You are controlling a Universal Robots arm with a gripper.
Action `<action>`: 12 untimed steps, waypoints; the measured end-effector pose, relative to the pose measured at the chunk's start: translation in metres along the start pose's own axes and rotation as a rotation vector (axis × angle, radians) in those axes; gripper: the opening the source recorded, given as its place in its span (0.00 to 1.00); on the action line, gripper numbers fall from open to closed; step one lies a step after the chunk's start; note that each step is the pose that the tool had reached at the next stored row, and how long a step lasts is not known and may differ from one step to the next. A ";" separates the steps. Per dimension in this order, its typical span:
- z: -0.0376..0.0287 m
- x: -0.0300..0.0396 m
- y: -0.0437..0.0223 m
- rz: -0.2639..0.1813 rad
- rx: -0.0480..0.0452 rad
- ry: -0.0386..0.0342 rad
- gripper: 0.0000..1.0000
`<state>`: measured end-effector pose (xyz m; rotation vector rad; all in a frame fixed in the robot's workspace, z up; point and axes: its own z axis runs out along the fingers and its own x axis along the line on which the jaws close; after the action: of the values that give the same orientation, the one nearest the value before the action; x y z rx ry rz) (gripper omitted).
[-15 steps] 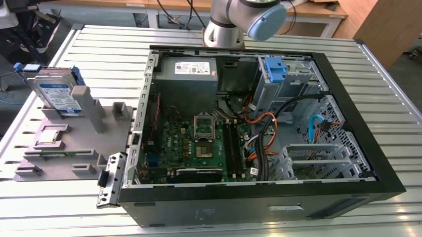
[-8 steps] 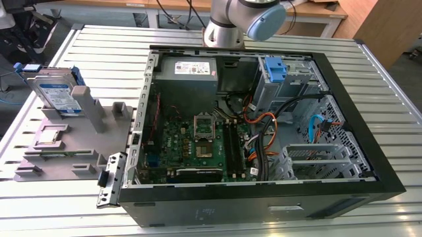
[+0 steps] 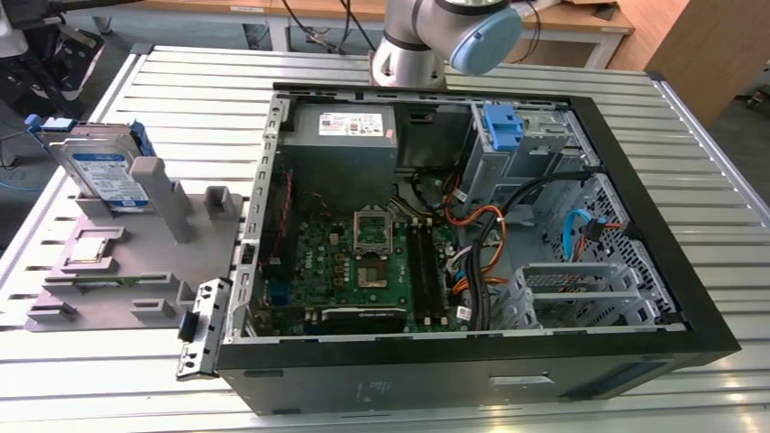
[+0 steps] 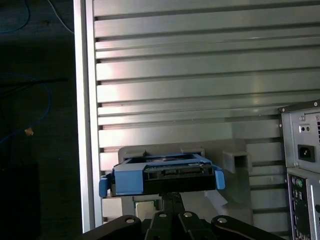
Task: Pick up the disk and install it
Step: 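Reach for the disk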
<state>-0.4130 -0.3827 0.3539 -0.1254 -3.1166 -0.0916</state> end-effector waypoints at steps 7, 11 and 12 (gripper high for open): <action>0.0025 0.0012 0.0034 0.000 -0.0002 -0.0002 0.11; 0.0036 0.0033 0.0039 0.000 0.0000 0.0000 0.11; 0.0040 0.0039 0.0039 0.000 -0.0001 -0.0001 0.11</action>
<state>-0.4166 -0.3783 0.3502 -0.1255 -3.1166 -0.0917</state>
